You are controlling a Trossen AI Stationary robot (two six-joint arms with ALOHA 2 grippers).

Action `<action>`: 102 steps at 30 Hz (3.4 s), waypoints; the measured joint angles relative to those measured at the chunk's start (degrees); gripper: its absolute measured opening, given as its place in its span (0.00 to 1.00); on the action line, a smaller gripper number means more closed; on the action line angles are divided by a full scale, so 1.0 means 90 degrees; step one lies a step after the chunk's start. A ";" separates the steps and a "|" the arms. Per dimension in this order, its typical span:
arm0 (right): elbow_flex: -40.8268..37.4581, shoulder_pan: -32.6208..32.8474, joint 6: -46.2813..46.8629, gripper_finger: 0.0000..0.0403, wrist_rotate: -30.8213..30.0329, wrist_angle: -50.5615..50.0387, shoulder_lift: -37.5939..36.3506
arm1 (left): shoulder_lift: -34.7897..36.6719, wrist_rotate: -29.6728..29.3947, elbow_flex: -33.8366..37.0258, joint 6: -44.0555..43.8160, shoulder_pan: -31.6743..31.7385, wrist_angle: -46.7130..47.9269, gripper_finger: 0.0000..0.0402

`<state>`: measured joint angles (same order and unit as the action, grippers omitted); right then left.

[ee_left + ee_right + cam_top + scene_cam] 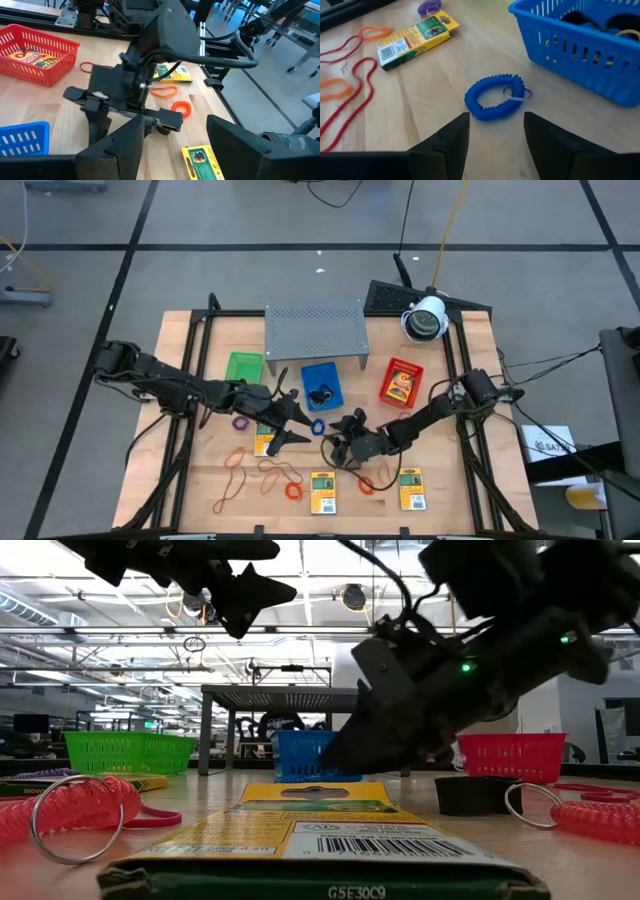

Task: Pick & Place Office Desk Supplies
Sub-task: Put the blue spring keychain into the green bin

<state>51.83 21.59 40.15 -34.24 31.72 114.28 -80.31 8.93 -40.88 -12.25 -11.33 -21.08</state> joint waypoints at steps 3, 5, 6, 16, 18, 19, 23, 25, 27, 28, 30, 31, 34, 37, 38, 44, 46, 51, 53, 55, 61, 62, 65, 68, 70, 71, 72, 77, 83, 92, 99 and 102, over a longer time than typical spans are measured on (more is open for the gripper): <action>0.0002 -0.0169 -0.0218 0.44 0.0453 -0.0004 -0.0002 | 0.0000 0.0000 0.0000 0.0014 0.0000 0.0000 0.56; 0.0002 -0.0269 -0.0368 0.44 0.0750 -0.0009 0.0000 | 0.0000 0.0000 0.0000 0.0014 0.0000 0.0000 0.56; 0.0002 -0.0318 -0.0412 0.44 0.0881 -0.0012 -0.0001 | 0.0000 0.0000 0.0000 0.0014 0.0000 0.0000 0.56; 0.0002 -0.0621 -0.1200 0.44 0.1374 -0.0021 -0.0002 | 0.0000 0.0000 0.0000 0.0014 -0.0005 0.0002 0.56; 0.0002 -0.0685 -0.1289 0.44 0.1533 -0.0019 -0.0007 | 0.0000 0.0000 0.0000 0.0014 -0.0002 0.0005 0.56; 0.0002 -0.0719 -0.1336 0.44 0.1625 -0.0005 -0.0007 | 0.0000 0.0000 0.0000 0.0014 -0.0002 0.0005 0.56; 0.0005 -0.0818 -0.1379 0.44 0.1748 0.0072 -0.0008 | 0.0000 0.0000 0.0000 0.0078 -0.0002 0.0005 0.56; 0.0005 -0.0874 -0.1374 0.44 0.1876 0.0250 0.0000 | 0.0000 0.0000 0.0000 0.0136 0.0000 0.0005 0.56; 0.0005 -0.0931 -0.1232 0.44 0.2013 0.0447 0.0000 | 0.0000 0.0000 0.0000 0.0177 0.0000 0.0003 0.56; 0.0007 -0.0955 -0.1086 0.44 0.2026 0.0512 -0.0002 | 0.0000 0.0000 0.0000 0.0182 0.0000 0.0005 0.56; 0.0007 -0.1008 -0.0783 0.44 0.2106 0.0506 -0.0002 | 0.0000 -0.0002 0.0000 0.0198 0.0000 0.0005 0.56; 0.0007 -0.1039 -0.0673 0.44 0.2179 0.0496 -0.0002 | 0.0000 -0.0002 0.0000 0.0229 0.0000 0.0005 0.56; 0.0007 -0.1092 -0.0560 0.43 0.2171 0.0389 -0.0002 | 0.0000 -0.0002 0.0000 0.0292 0.0000 0.0005 0.56; 0.0017 -0.1122 -0.0580 0.42 0.2162 0.0026 -0.0012 | -0.0002 -0.0002 0.0000 0.0349 0.0000 0.0003 0.56; 0.0022 -0.1135 -0.0567 0.42 0.2154 -0.0095 -0.0019 | -0.0002 -0.0002 0.0000 0.0348 0.0001 0.0004 0.56; 0.0022 -0.1151 -0.0617 0.38 0.2120 -0.0302 -0.0025 | -0.0002 -0.0002 0.0000 0.0348 0.0000 0.0005 0.56; 0.0019 -0.1150 -0.0708 0.35 0.2115 -0.0317 -0.0024 | -0.0002 -0.0002 0.0000 0.0349 0.0000 0.0004 0.56; 0.0020 -0.1155 -0.0871 0.23 0.2122 -0.0504 -0.0024 | -0.0002 -0.0004 0.0000 0.0347 0.0001 0.0005 0.56; 0.0022 -0.1155 -0.0863 0.15 0.2139 -0.0581 -0.0027 | -0.0002 -0.0005 0.0000 0.0347 0.0000 0.0005 0.56; 0.0022 -0.1143 -0.0860 0.06 0.2181 -0.0613 -0.0027 | -0.0002 -0.0005 0.0000 0.0347 0.0000 0.0004 0.56; 0.0017 -0.1139 -0.0730 0.01 0.2631 -0.0582 -0.0024 | -0.0002 -0.0007 0.0000 0.0345 0.0000 0.0004 0.56; 0.0014 -0.1119 -0.0737 0.01 0.2722 -0.0479 -0.0022 | -0.0002 -0.0007 0.0000 0.0345 0.0002 0.0003 0.56; -0.0010 -0.0980 -0.1006 0.00 0.3018 0.0160 -0.0020 | -0.0005 -0.0017 0.0000 0.0345 0.0000 0.0005 0.56; -0.0027 -0.0830 -0.1388 0.00 0.3308 0.0874 -0.0033 | -0.0005 -0.0019 0.0000 0.0342 0.0000 0.0005 0.56; -0.0022 -0.0752 -0.1651 0.00 0.3275 0.1163 -0.0182 | -0.0005 -0.0029 0.0000 0.0342 0.0000 0.0002 0.56; -0.0022 -0.0725 -0.1756 0.00 0.3244 0.1199 -0.0293 | -0.0005 -0.0063 0.0000 0.0342 0.0000 0.0002 0.56; -0.0015 -0.0720 -0.1847 0.00 0.3212 0.1231 -0.0381 | -0.0005 -0.0116 0.0000 0.0342 0.0000 0.0000 0.56; -0.0017 -0.0720 -0.2446 0.00 0.3174 0.1111 -0.0863 | -0.0005 -0.0546 0.0000 0.0354 0.0002 -0.0007 0.56; -0.0005 -0.0720 -0.2973 0.00 0.3090 0.0373 -0.1646 | -0.0005 -0.0699 0.0000 0.0359 0.0002 -0.0012 0.56; -0.0005 -0.0720 -0.3185 0.00 0.2608 -0.0972 -0.2493 | -0.0005 -0.0699 -0.0002 0.0650 0.0002 -0.0022 0.56; -0.0003 -0.0745 -0.3072 0.00 0.2608 -0.0952 -0.2550 | -0.0005 -0.0702 -0.0002 0.1242 -0.0007 -0.0022 0.56; -0.0005 -0.0807 -0.2840 0.00 0.2606 -0.0941 -0.2552 | -0.0005 -0.0714 -0.0001 0.1692 -0.0012 -0.0005 0.56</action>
<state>51.79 14.33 14.60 -10.79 23.25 91.31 -80.36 2.50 -40.89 2.98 -11.44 -21.13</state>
